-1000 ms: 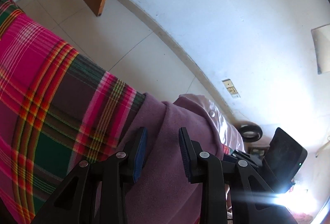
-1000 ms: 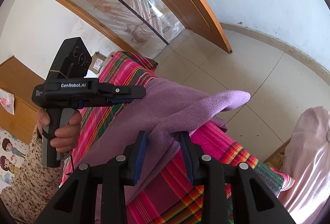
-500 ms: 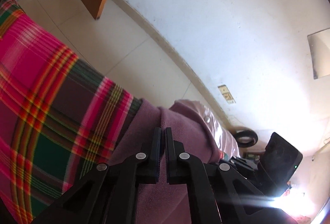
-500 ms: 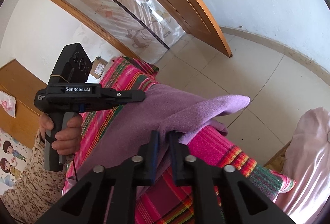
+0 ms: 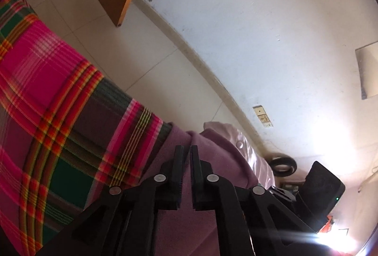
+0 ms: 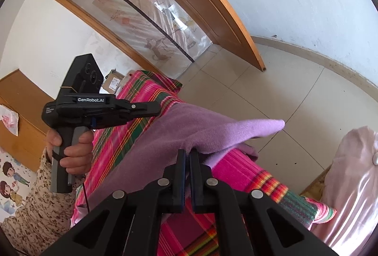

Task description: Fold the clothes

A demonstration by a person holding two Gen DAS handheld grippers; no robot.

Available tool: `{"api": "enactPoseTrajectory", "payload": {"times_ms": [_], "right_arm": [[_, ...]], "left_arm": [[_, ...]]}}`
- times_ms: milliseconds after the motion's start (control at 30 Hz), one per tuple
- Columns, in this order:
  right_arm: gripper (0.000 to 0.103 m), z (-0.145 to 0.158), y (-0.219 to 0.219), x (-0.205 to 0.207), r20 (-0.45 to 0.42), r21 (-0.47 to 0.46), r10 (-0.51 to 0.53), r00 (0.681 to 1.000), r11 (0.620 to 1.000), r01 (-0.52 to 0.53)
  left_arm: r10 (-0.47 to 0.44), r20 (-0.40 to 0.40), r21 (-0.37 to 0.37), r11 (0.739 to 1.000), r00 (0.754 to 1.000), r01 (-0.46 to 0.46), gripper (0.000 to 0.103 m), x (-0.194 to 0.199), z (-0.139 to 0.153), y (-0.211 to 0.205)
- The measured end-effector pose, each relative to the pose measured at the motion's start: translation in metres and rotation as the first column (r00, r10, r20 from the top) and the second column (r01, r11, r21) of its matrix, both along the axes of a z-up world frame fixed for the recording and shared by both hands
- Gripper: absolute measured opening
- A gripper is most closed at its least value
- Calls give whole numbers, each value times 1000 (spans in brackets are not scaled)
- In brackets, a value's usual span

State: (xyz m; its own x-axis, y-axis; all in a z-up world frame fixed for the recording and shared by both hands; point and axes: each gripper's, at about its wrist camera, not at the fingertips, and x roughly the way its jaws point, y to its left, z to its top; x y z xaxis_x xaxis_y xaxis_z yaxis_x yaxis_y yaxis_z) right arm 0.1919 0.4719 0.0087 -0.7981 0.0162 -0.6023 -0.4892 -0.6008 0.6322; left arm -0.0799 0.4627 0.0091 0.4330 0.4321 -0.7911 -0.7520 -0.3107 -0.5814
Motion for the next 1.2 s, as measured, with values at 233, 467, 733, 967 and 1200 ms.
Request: {"api": "enactPoseTrajectory", "payload": {"times_ms": [233, 467, 733, 967, 1200], "right_arm": [[3, -8, 0, 2, 20, -20, 7, 1000, 1000, -7], [5, -9, 2, 2, 12, -24, 12, 1000, 1000, -11], [5, -7, -1, 6, 5, -23, 9, 1000, 1000, -9], [3, 1, -3, 8, -17, 27, 4, 1000, 1000, -4], [3, 11, -5, 7, -50, 67, 12, 999, 998, -9]], "left_arm": [[-43, 31, -38, 998, 999, 44, 22, 11, -13, 6], [-14, 78, -43, 999, 997, 17, 20, 11, -21, 8], [-45, 54, -14, 999, 998, 46, 4, 19, -24, 10], [-6, 53, 30, 1000, 999, 4, 3, 9, -15, 9], [41, 43, 80, 996, 998, -45, 3, -4, 2, 8]]}}
